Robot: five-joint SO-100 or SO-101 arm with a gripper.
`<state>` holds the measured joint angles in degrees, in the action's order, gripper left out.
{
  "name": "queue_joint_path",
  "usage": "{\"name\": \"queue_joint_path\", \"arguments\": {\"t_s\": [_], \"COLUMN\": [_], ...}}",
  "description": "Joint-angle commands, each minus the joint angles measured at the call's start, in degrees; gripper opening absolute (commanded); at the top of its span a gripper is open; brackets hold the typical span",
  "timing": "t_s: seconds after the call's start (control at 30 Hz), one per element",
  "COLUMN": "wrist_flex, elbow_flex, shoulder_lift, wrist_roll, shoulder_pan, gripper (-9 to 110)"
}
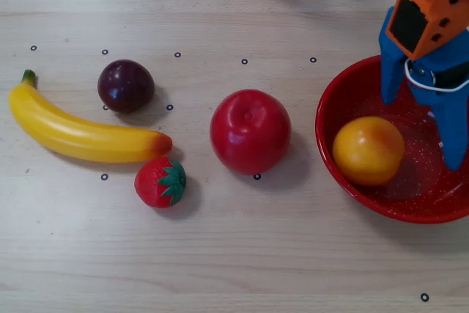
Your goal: Put the peach in the red bowl.
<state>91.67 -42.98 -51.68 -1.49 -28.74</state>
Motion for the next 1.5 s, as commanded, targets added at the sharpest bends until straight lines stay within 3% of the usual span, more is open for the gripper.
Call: {"name": "queue_joint_path", "arguments": {"t_s": [0.0, 0.17, 0.33, 0.5, 0.83, 1.17, 1.47], "wrist_flex": [-1.8, -1.3, 2.6, 5.1, -3.6, -17.9, -29.0], "elbow_flex": [4.7, 4.7, 2.5, -6.8, -41.6, -85.2, -113.7], "shoulder_lift": [-9.5, -18.9, -29.0, -41.0, -70.8, -104.2, -127.0], "wrist_roll": [1.6, 1.2, 2.3, 2.4, -1.9, -2.9, -3.2], "shoulder_pan": [2.2, 4.7, 9.9, 18.2, 32.5, 33.7, 32.5], "gripper": [39, 25, 0, 0, 0, 0, 0]}}
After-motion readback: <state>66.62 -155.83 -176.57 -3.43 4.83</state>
